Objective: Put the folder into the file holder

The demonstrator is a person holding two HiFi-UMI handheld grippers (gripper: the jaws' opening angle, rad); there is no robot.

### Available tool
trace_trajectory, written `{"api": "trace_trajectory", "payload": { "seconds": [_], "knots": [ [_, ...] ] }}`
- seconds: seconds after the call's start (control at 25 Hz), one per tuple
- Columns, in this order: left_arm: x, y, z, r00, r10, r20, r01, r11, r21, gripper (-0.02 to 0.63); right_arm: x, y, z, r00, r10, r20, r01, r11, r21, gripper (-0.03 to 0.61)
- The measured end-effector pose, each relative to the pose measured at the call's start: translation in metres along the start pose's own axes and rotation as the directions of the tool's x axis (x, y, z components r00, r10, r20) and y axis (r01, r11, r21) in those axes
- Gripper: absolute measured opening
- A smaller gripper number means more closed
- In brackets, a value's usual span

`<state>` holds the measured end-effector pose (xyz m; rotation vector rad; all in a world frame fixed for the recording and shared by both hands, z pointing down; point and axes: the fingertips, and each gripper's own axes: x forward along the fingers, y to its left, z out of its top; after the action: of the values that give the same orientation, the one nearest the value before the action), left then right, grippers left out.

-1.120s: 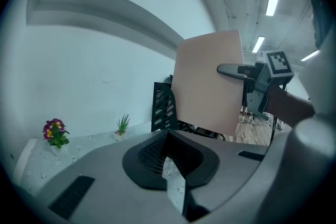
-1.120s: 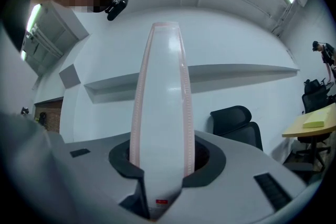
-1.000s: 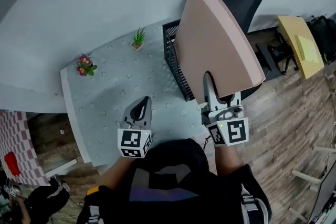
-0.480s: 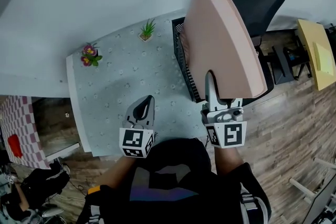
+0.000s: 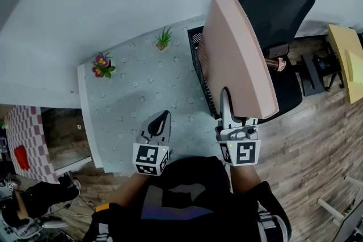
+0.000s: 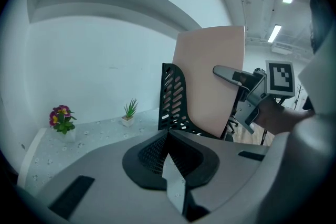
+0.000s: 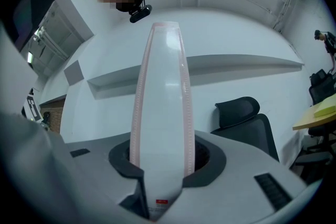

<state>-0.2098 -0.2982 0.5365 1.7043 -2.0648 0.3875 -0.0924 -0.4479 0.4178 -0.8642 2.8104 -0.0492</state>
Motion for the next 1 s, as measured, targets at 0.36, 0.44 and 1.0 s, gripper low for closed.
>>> {"api": "trace_trajectory", "payload": {
  "seconds": [0.36, 0.44, 1.0],
  "knots": [
    [0.008, -0.009, -0.009, 0.999, -0.013, -0.036, 0.013, 1.000, 0.005, 0.006, -0.003, 0.001, -0.043, 0.999, 0.001, -0.041, -0.001, 1.000, -0.001, 0.160],
    [0.009, -0.012, -0.010, 0.999, -0.015, -0.042, 0.015, 1.000, 0.007, 0.006, -0.002, 0.002, -0.048, 0.999, 0.013, -0.043, -0.013, 1.000, -0.003, 0.164],
    [0.016, -0.015, -0.006, 0.999, -0.043, -0.011, 0.043, 0.999, 0.016, 0.006, -0.009, 0.010, -0.092, 0.987, -0.013, -0.162, -0.004, 0.994, -0.107, 0.187]
  ]
}}
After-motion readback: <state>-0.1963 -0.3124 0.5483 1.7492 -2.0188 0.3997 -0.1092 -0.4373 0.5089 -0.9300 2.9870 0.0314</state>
